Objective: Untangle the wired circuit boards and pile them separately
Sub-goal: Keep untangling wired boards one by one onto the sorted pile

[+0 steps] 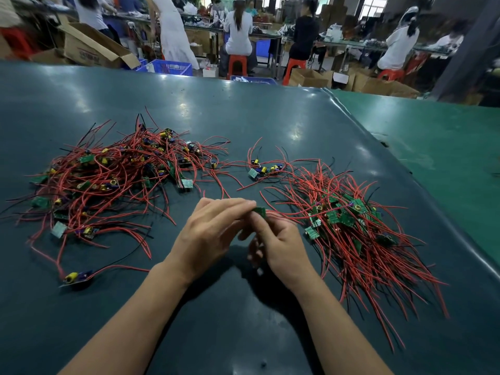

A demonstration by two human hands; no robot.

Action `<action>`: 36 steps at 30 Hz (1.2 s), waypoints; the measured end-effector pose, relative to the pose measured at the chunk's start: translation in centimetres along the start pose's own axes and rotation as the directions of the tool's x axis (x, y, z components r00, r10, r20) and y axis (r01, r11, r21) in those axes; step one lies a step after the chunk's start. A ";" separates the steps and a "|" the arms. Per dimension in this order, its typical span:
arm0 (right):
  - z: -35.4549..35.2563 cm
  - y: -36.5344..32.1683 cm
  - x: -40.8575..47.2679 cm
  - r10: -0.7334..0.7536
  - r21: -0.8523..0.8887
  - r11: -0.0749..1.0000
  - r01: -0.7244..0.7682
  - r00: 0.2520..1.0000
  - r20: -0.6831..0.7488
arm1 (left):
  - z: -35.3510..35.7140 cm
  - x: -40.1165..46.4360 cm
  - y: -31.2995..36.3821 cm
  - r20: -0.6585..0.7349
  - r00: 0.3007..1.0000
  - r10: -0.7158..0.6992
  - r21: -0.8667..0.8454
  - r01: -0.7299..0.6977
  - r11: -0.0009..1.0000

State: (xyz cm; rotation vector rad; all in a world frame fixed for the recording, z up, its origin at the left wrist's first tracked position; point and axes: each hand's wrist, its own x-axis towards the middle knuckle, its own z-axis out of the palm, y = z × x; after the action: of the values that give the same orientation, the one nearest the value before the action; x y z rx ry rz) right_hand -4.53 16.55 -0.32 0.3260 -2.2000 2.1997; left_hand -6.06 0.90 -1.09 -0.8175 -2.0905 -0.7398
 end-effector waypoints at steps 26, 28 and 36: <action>-3.1 -0.1 1.7 0.058 0.277 0.954 0.118 0.831 -0.553 | -1.5 -1.4 -4.0 -0.311 0.441 -0.842 0.492 0.833 0.254; -2.5 0.2 1.5 0.012 0.182 0.979 0.089 0.870 -0.493 | -1.7 -1.3 -4.2 -0.318 0.425 -0.847 0.485 0.841 0.240; -1.8 0.5 1.2 0.018 0.073 0.997 0.010 0.930 -0.367 | -2.6 -1.5 -4.6 -0.180 0.542 -0.821 0.347 0.815 0.463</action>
State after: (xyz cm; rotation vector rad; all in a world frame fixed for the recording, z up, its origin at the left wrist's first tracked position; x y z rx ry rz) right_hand -6.00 18.18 -0.65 -0.0887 -1.9245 2.1337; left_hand -7.59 -4.36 -1.94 0.5230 -2.4936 -0.7201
